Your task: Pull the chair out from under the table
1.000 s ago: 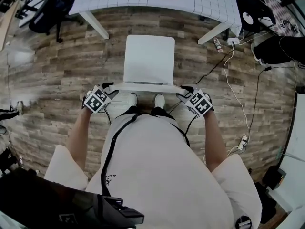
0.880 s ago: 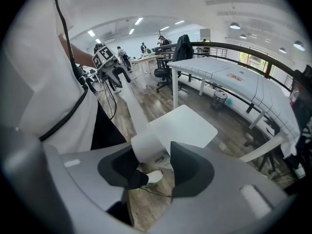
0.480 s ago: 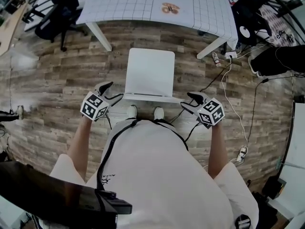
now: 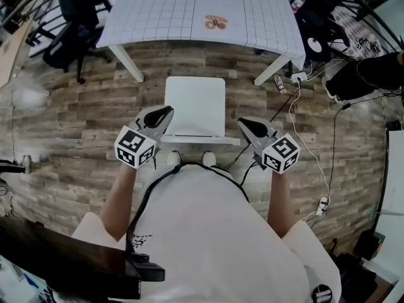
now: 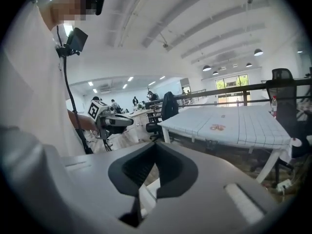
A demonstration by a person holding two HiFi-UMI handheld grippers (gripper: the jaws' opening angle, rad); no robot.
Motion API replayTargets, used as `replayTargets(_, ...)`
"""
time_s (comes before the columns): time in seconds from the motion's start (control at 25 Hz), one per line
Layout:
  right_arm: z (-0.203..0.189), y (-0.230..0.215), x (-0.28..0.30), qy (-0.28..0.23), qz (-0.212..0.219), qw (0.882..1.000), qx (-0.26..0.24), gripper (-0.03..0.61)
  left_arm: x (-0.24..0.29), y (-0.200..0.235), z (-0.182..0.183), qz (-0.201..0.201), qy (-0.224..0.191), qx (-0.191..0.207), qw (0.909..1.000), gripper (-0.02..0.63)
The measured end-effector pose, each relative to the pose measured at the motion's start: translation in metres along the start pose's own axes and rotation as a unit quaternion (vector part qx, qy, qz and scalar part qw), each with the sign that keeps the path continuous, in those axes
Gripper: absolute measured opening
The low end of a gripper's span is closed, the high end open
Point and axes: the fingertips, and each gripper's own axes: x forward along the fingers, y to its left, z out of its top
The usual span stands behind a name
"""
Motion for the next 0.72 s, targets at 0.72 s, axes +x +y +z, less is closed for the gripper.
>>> replayTargets(0.72, 0.009, -0.003, 0.010, -0.023, -0.035, 0.999, 0.009, 0.005, 0.012, 0.001, -0.011, -0.020, 0.019, -0.001, 0.9996, 0.003)
